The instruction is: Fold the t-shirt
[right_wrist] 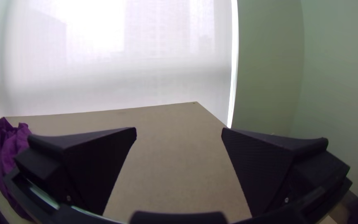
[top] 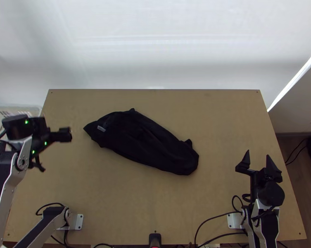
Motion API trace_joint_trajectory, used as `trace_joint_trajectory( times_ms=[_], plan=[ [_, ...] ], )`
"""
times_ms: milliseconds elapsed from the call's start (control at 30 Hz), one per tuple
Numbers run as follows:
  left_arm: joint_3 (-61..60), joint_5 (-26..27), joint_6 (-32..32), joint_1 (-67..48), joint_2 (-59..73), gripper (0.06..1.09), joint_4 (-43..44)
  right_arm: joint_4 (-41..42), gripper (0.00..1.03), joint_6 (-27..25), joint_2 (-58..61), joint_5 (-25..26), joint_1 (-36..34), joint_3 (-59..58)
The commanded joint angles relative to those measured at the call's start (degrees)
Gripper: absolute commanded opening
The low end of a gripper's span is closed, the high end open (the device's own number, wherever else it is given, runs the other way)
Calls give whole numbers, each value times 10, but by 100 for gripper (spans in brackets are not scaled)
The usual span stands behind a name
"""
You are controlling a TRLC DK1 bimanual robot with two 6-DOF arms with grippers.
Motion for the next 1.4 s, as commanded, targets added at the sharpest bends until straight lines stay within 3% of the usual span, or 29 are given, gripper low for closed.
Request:
trace_joint_trajectory(
  times_ms=[0, 500, 733, 833, 933, 1033, 1133, 1267, 1367],
  plan=[
    [-19, 48, 3, 10, -48, 104, -52, 0, 98, -6, 25, 7, -2, -5],
    [-62, 65, -40, -8, -138, 104, -169, -1, 98, 4, 25, 7, 16, -5],
    [-52, 67, -52, -11, -126, 104, -172, -2, 98, 6, 25, 7, 76, -5],
    [-52, 67, -61, -21, -109, 104, -171, -10, 98, 69, 25, 6, 109, -4],
    [-52, 67, -67, -31, -92, 104, -159, -15, 98, 67, 23, 53, 137, -1],
    [-45, 66, -74, -43, -77, 104, -144, 14, 98, 62, 25, 55, 131, -3],
    [-38, 64, -74, -54, -63, 104, -131, -26, 98, 58, 72, 29, 138, 63],
    [-46, 54, -74, -58, -54, 104, -107, -129, 98, 59, 270, -2, 124, 232],
    [-63, 54, -81, -67, -53, 104, -76, -164, 98, 59, 328, -6, 127, 320]
  ],
)
